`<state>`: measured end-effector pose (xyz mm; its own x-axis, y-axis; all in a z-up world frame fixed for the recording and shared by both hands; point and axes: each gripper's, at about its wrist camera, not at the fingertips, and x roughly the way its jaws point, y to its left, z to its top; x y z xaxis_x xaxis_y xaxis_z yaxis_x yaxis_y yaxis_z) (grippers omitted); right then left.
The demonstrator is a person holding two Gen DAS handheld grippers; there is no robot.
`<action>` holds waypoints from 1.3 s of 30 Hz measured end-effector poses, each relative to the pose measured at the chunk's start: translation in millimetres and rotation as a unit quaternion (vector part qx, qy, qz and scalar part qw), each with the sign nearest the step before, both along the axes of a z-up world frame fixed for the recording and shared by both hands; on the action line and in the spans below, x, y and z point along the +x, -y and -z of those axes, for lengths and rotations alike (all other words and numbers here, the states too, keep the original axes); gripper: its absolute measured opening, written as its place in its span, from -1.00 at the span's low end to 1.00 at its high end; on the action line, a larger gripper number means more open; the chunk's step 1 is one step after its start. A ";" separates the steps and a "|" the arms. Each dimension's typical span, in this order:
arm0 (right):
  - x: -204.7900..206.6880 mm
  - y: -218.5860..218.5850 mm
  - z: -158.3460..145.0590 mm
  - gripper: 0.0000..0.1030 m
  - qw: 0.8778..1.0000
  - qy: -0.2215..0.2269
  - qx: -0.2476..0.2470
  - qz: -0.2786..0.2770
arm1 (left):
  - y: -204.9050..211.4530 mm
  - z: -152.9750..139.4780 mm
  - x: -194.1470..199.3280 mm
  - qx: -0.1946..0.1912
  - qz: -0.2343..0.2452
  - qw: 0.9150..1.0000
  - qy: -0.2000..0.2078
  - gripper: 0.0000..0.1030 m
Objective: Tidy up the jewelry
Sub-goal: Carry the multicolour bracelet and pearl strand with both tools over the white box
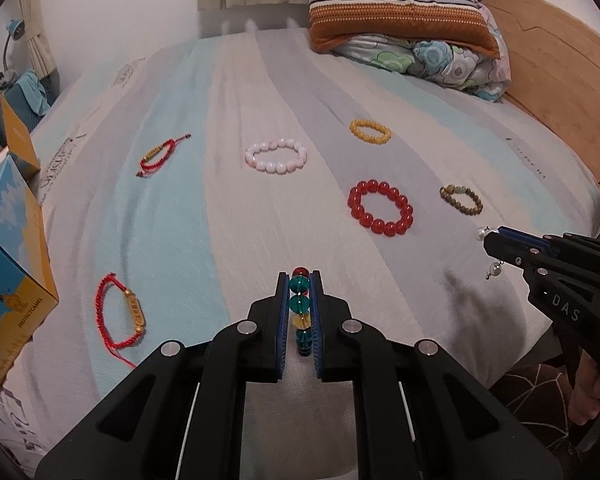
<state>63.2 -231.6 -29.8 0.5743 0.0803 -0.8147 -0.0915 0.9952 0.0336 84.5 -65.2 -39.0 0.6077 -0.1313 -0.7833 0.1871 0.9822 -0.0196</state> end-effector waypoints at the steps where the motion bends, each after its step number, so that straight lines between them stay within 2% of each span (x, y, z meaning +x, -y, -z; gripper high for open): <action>1: 0.0 -0.9 -2.6 -0.79 1.000 0.002 0.000 0.000 | -1.1 -3.5 -0.5 0.000 0.000 1.000 0.003 -0.83; 11: 4.2 -22.7 -29.4 -0.79 1.000 0.024 -0.001 -0.009 | -19.9 -34.1 -0.7 -0.009 -0.006 1.000 0.022 -0.83; 20: 14.8 -62.9 -50.6 -0.79 0.999 0.039 0.003 -0.030 | -55.1 -61.0 2.7 -0.009 -0.025 0.999 0.041 -0.83; 39: 38.3 -193.1 -96.4 -0.79 0.992 0.072 0.009 -0.108 | -159.2 -104.7 -4.1 -0.003 -0.089 0.993 0.073 -0.82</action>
<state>101.4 -38.5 66.6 0.6523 0.2271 -0.7231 -0.3066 0.9516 0.0223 80.4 94.1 65.7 0.7282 -0.0151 -0.6852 0.0109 0.9999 -0.0105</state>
